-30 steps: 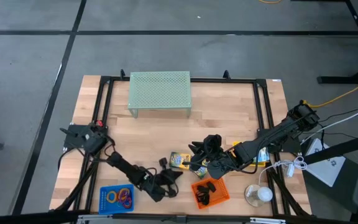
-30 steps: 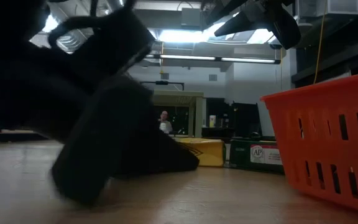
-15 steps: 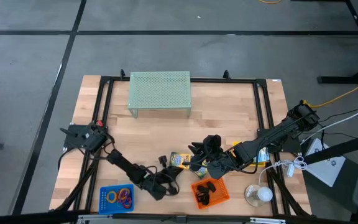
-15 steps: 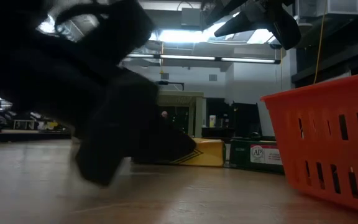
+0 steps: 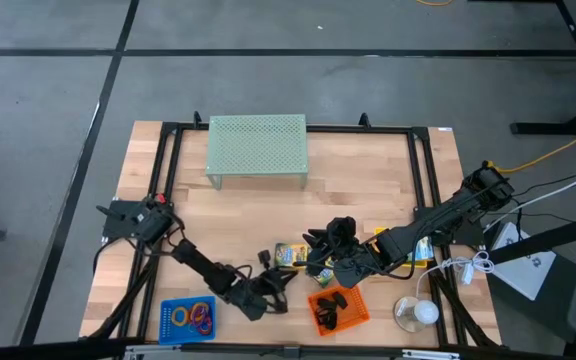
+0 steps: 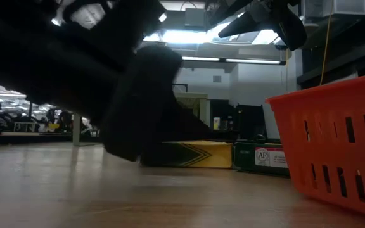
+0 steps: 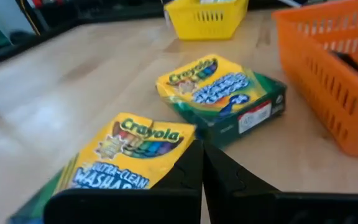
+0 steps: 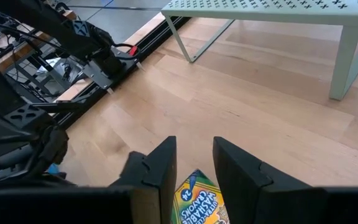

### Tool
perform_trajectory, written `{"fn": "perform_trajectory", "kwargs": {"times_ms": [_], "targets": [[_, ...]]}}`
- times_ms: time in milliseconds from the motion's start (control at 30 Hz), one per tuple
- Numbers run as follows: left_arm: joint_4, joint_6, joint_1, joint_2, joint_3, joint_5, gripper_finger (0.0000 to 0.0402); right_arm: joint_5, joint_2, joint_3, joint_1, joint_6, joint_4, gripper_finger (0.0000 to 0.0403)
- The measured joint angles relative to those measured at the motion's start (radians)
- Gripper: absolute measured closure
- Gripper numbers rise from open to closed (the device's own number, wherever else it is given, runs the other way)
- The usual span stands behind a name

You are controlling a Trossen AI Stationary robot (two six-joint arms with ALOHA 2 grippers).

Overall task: Pick & Place Office Desk Supplies
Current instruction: Put the box of crayons into the yellow bin

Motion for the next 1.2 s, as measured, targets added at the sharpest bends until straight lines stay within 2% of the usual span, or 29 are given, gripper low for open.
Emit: {"fn": "perform_trajectory", "kwargs": {"times_ms": [100,367,633,933,1000,1200], "targets": [[0.013,0.026,-0.006,-0.001,0.0,-0.041,0.04,0.0,0.0,0.0,0.0,0.0,0.0,0.0295],[-0.032,-0.02,0.054,-0.001,0.0,0.005,0.04,0.0,0.0,0.0,0.003,0.005,0.0,0.0295],[-0.12,-0.138,0.099,-0.005,0.004,0.09,0.04,0.0,0.0,0.0,0.014,0.006,0.0,0.0295],[-0.165,-0.258,0.11,-0.005,0.004,0.243,0.0399,0.001,0.0,0.0,0.018,0.019,0.0,0.0295],[-0.164,-0.294,0.099,0.013,0.005,0.275,0.04,0.001,0.0,0.0,0.018,0.02,0.0,0.0295],[-0.154,-0.397,0.058,0.102,0.004,0.282,0.04,0.004,0.0,0.0,0.018,0.019,0.004,0.0295]]}}
